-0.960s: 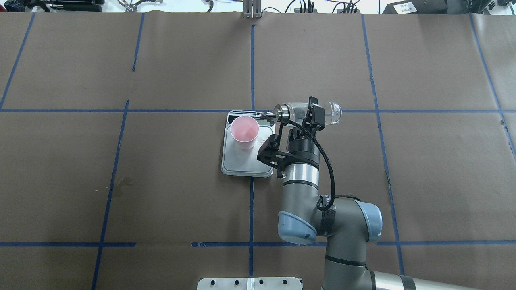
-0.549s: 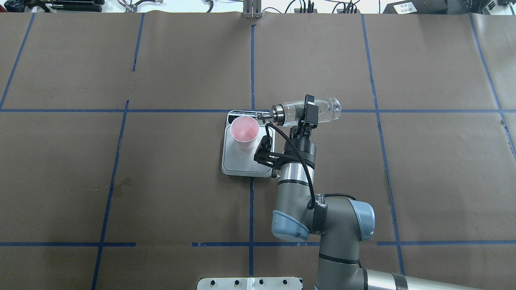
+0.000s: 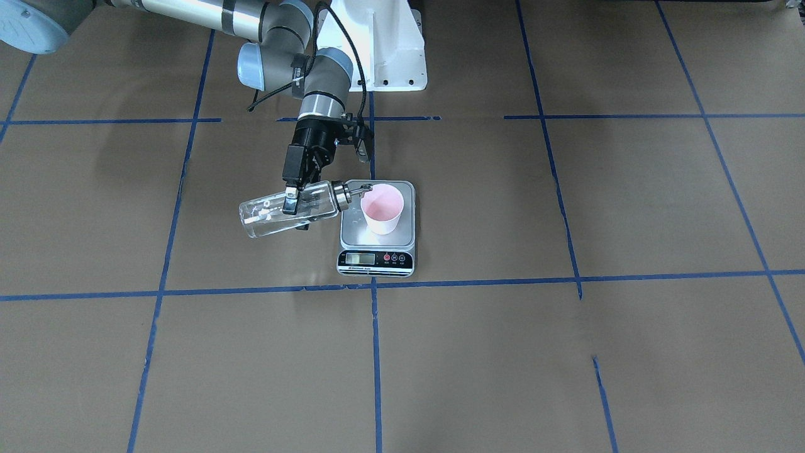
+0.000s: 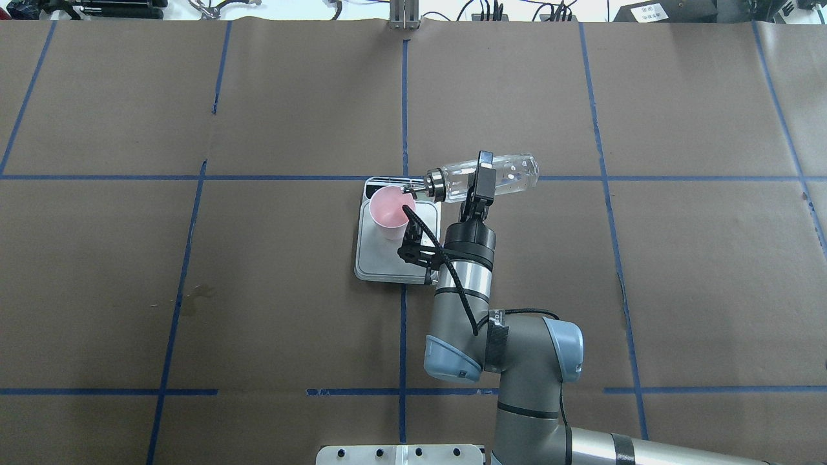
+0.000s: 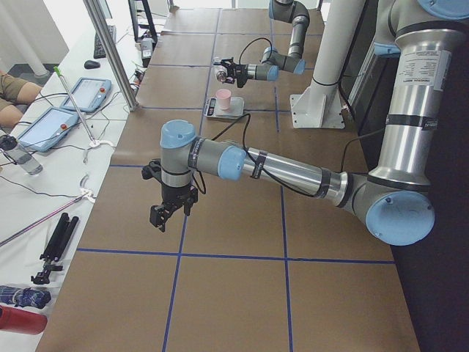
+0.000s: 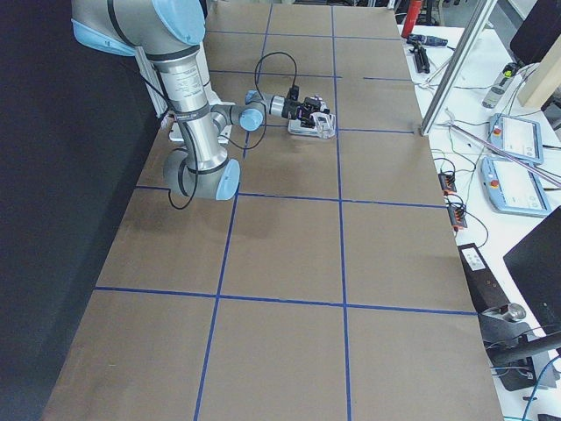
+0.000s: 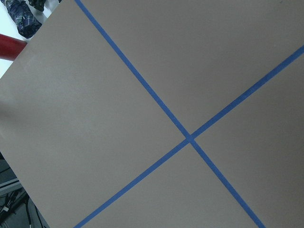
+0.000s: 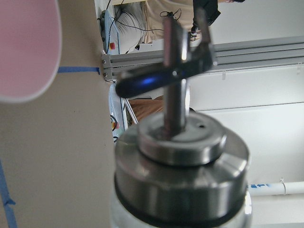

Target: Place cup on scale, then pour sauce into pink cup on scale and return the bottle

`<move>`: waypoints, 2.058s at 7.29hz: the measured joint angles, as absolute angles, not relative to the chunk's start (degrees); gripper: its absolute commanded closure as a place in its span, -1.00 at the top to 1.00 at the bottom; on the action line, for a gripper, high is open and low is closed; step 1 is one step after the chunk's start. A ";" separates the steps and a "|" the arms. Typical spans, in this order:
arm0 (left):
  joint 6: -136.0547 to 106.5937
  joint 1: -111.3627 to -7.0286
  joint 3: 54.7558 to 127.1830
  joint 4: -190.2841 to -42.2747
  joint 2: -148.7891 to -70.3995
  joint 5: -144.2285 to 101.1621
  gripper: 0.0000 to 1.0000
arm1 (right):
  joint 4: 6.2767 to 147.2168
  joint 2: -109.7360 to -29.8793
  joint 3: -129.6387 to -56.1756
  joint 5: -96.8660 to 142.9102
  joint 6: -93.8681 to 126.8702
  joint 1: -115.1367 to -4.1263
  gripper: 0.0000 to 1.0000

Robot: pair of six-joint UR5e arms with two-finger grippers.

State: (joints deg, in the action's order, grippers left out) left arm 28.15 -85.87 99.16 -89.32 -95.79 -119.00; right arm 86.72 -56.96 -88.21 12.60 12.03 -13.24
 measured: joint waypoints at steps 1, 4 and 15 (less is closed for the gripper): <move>28.16 -85.97 99.15 -89.33 -95.82 -119.00 1.00 | 86.72 -57.00 -88.07 11.49 9.53 -13.25 -1.00; 28.18 -86.56 99.14 -89.30 -96.14 -119.00 1.00 | 86.67 -57.24 -88.08 9.71 5.67 -13.34 -1.00; 28.04 -86.99 99.23 -89.16 -96.76 -119.02 1.00 | 86.31 -58.16 -88.09 7.41 4.30 -13.44 -1.00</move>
